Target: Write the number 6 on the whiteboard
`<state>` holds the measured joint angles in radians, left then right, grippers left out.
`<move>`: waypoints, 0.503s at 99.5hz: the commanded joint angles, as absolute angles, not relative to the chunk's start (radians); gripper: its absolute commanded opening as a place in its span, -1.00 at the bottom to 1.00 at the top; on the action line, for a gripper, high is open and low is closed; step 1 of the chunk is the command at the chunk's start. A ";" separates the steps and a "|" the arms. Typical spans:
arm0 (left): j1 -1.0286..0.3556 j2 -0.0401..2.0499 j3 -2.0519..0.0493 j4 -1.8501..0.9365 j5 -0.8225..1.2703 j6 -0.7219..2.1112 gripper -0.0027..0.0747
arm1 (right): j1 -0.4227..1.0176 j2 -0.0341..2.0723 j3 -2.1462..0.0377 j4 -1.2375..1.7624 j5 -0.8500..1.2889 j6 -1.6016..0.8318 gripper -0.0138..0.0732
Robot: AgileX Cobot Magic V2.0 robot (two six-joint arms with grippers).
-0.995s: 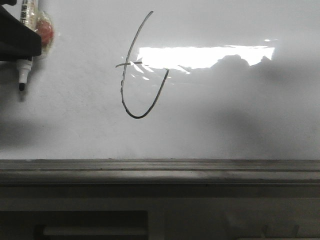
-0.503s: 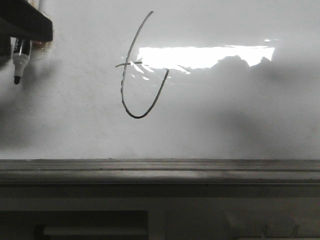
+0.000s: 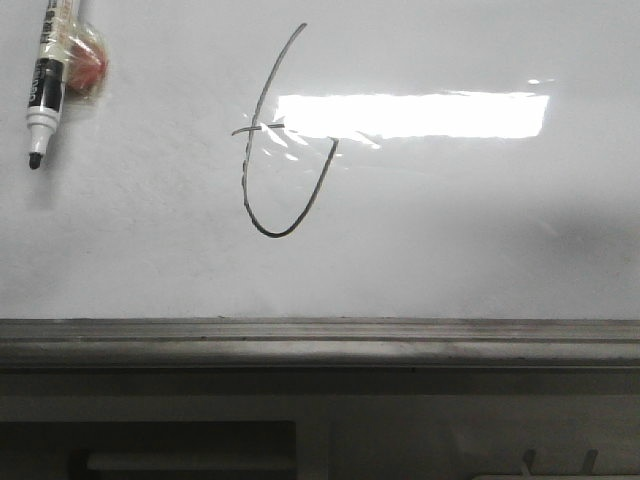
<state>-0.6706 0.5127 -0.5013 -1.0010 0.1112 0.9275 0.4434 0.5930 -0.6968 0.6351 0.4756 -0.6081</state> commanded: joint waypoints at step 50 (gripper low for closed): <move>-0.669 0.064 -0.263 -0.933 0.078 0.934 -0.98 | 0.439 0.006 -0.210 0.685 0.158 -0.666 -0.83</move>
<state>-0.6706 0.1019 -0.2666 -0.9137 0.1612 0.9318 0.4434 0.0267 -0.1980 0.6582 0.2354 -0.6550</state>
